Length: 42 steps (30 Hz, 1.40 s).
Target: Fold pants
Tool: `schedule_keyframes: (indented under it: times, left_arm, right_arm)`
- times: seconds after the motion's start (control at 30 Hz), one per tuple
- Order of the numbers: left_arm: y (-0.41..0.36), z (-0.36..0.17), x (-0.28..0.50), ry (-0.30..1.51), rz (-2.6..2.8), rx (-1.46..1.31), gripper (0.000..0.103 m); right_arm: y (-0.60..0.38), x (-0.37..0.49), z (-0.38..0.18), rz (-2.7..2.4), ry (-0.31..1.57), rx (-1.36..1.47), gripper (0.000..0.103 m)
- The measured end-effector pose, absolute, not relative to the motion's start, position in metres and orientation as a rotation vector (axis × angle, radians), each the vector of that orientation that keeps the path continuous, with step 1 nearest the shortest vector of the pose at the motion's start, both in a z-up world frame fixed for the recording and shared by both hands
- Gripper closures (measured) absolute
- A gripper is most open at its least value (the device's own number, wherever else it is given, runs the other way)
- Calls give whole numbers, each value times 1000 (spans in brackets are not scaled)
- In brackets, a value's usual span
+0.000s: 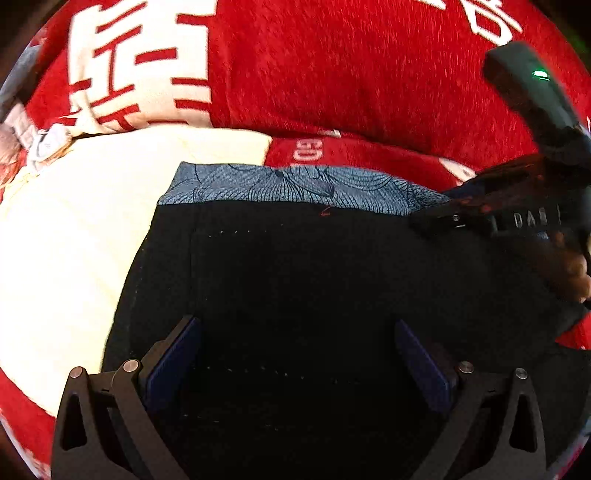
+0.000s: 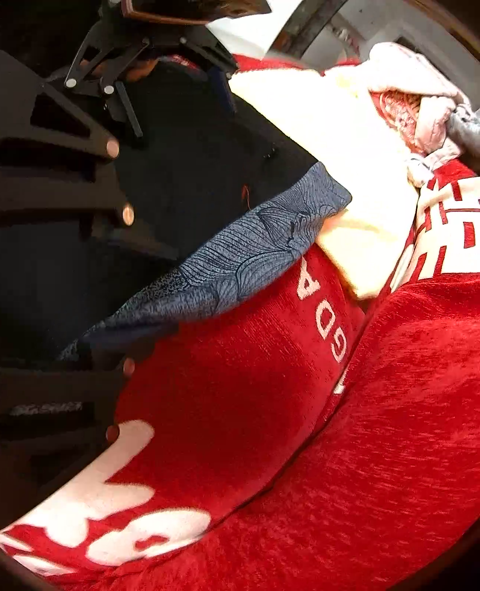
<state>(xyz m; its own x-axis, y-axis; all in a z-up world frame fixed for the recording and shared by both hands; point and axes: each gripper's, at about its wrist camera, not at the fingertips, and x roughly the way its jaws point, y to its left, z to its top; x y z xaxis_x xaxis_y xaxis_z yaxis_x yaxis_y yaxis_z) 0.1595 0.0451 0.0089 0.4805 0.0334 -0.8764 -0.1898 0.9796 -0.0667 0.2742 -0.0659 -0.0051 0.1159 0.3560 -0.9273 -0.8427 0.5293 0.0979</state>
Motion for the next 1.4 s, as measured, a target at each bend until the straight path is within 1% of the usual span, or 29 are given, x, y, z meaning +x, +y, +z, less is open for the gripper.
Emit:
schedule_keyframes:
  times: [0.03, 0.07, 0.2, 0.37, 0.53, 0.63, 0.77, 1.03, 1.17, 1.3, 1.4]
  left_arm:
    - [48, 15, 163, 1091, 121, -174, 0]
    - [53, 22, 166, 1100, 103, -209, 0]
    - [73, 49, 178, 1105, 49, -321, 0]
    - [82, 24, 206, 1225, 68, -372, 0]
    - [97, 32, 198, 1161, 57, -559, 0]
    - [83, 40, 195, 1158, 58, -491, 0]
    - [60, 51, 184, 1089, 57, -380, 0]
    - [80, 46, 188, 1068, 70, -463, 0]
    - [94, 41, 195, 1042, 90, -542, 0]
    - [98, 30, 203, 1070, 84, -595, 0]
    - [102, 34, 195, 1048, 51, -625, 0]
  right_arm:
    - [-66, 267, 0, 920, 1115, -551, 92]
    - [-66, 262, 6, 888, 1085, -563, 95]
    - [-79, 235, 31, 893, 987, -512, 95]
    - [-87, 204, 38, 849, 885, -549, 95]
    - [-89, 167, 40, 799, 778, -611, 95]
    - [-89, 160, 42, 789, 750, -616, 95]
    - [-88, 154, 42, 770, 736, -629, 95]
    - [-81, 151, 34, 732, 727, -679, 95]
    - [-70, 136, 24, 698, 673, -801, 95]
    - [-63, 109, 11, 660, 573, -970, 95]
    - [-59, 93, 4, 629, 514, -1054, 95]
